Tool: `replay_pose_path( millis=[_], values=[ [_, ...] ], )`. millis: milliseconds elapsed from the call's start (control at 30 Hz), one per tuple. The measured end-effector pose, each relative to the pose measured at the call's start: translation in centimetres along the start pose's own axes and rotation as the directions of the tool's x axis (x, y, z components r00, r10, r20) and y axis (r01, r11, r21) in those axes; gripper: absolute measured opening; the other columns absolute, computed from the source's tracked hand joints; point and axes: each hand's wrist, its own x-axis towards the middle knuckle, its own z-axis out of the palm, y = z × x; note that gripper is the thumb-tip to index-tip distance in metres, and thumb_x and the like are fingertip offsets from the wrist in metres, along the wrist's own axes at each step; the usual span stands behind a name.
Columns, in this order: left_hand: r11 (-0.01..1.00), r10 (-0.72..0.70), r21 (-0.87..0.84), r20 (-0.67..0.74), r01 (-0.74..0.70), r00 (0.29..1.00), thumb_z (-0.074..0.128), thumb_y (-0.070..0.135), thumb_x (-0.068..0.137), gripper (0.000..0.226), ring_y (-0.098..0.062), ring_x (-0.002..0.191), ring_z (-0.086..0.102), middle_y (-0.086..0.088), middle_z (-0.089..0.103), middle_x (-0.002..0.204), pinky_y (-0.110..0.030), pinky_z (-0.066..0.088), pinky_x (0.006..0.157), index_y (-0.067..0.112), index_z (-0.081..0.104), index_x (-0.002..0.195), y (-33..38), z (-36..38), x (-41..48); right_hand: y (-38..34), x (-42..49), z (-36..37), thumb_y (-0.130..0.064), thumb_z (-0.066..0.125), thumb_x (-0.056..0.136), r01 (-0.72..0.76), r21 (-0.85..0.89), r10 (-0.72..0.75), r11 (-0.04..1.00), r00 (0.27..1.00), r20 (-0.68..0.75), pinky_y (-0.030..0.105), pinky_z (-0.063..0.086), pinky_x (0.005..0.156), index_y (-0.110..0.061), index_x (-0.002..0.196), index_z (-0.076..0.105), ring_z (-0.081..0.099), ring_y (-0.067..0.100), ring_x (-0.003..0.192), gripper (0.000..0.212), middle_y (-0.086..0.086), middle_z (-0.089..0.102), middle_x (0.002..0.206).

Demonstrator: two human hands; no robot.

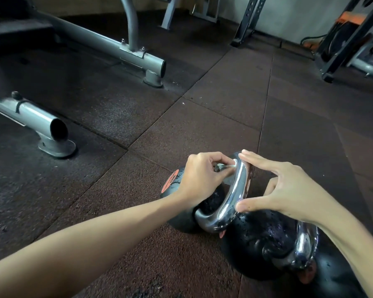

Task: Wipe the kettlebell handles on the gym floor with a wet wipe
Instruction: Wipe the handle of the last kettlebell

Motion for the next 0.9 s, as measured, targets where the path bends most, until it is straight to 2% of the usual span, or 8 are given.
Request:
replay_pose_path(
  millis=[200, 400, 533, 633, 700, 800, 867, 900],
  values=[
    [0.973, 0.041, 0.228, -0.061, -0.026, 0.997, 0.084, 0.03, 0.084, 0.007, -0.001, 0.07, 0.066, 0.02, 0.077, 0.086, -0.022, 0.053, 0.073, 0.03, 0.081, 0.091, -1.2, 0.1, 0.3, -0.7, 0.6, -0.1, -0.071, 0.09, 0.043, -0.013, -0.008, 0.013, 1.0, 1.0, 0.007, 0.029, 0.038, 0.086, -0.061, 0.143, 0.044, 0.038, -0.012, 0.061, 0.11, -0.055, 0.034, 0.141],
    [0.916, -0.078, 0.389, -0.072, 0.1, 0.994, 0.08, 0.042, 0.082, 0.007, -0.004, 0.07, 0.066, 0.018, 0.072, 0.077, -0.033, 0.057, 0.07, 0.038, 0.076, 0.084, -1.5, -1.0, 0.4, -2.1, 1.9, -0.4, -0.07, 0.088, 0.047, 0.002, -0.054, 0.0, 0.999, 1.0, 0.03, 0.028, 0.043, 0.096, -0.052, 0.147, 0.046, 0.043, -0.022, 0.05, 0.11, -0.049, 0.032, 0.148],
    [0.948, -0.236, 0.185, -0.133, 0.258, 0.963, 0.087, 0.043, 0.077, 0.013, 0.005, 0.074, 0.07, 0.02, 0.075, 0.077, -0.027, 0.059, 0.076, 0.034, 0.079, 0.082, -1.9, -4.2, 1.0, -3.2, 3.7, -0.4, -0.074, 0.087, 0.048, 0.012, -0.101, -0.006, 0.995, 0.998, 0.062, 0.028, 0.036, 0.114, -0.052, 0.147, 0.046, 0.059, -0.008, 0.112, 0.109, -0.045, 0.032, 0.15],
    [0.907, -0.42, -0.088, -0.179, 0.411, 0.89, 0.092, 0.038, 0.074, 0.02, -0.004, 0.08, 0.075, 0.011, 0.079, 0.081, -0.025, 0.059, 0.077, 0.026, 0.081, 0.086, -1.7, -8.2, 0.9, -4.6, 5.7, -0.2, -0.077, 0.085, 0.048, 0.025, -0.102, -0.015, 0.994, 0.994, 0.104, 0.026, 0.044, 0.103, -0.052, 0.146, 0.046, 0.071, 0.001, 0.088, 0.108, -0.042, 0.032, 0.152],
    [0.847, -0.509, -0.27, -0.169, 0.457, 0.844, 0.094, 0.037, 0.073, 0.027, -0.008, 0.083, 0.075, 0.006, 0.081, 0.087, -0.024, 0.055, 0.078, 0.022, 0.081, 0.091, -0.5, -10.7, 0.3, -6.2, 7.3, -0.2, -0.08, 0.082, 0.045, 0.024, -0.137, -0.008, 0.99, 0.993, 0.117, 0.034, 0.042, 0.112, -0.051, 0.145, 0.048, 0.065, 0.002, 0.108, 0.109, -0.034, 0.04, 0.153],
    [0.795, -0.581, -0.376, -0.245, 0.476, 0.776, 0.091, 0.036, 0.076, 0.033, -0.002, 0.074, 0.069, 0.003, 0.08, 0.087, -0.016, 0.047, 0.073, 0.015, 0.08, 0.099, 3.3, -14.3, -1.6, -10.6, 8.5, -0.1, -0.073, 0.086, 0.052, 0.082, -0.283, -0.078, 0.955, 0.997, 0.026, 0.037, 0.051, 0.1, -0.054, 0.139, 0.055, 0.067, 0.013, 0.1, 0.094, -0.021, 0.067, 0.124],
    [0.728, -0.655, -0.45, -0.237, 0.517, 0.717, 0.086, 0.037, 0.081, 0.032, 0.0, 0.06, 0.062, 0.006, 0.076, 0.078, -0.014, 0.044, 0.058, 0.014, 0.08, 0.102, 6.5, -16.6, -3.8, -13.8, 8.0, 0.5, -0.066, 0.088, 0.058, 0.226, -0.22, -0.233, 0.949, 0.972, -0.006, 0.034, 0.051, 0.1, -0.052, 0.135, 0.06, 0.065, 0.003, 0.11, 0.084, -0.02, 0.067, 0.129],
    [0.684, -0.696, -0.477, -0.201, 0.552, 0.69, 0.084, 0.036, 0.083, 0.031, 0.001, 0.056, 0.06, 0.007, 0.075, 0.076, -0.014, 0.043, 0.053, 0.014, 0.08, 0.104, 8.1, -17.7, -4.9, -15.4, 7.4, 0.8, -0.062, 0.09, 0.06, 0.277, -0.09, -0.275, 0.957, 0.961, 0.033, 0.024, 0.05, 0.095, -0.049, 0.132, 0.064, 0.063, -0.012, 0.099, 0.077, -0.022, 0.067, 0.129]
  ],
)
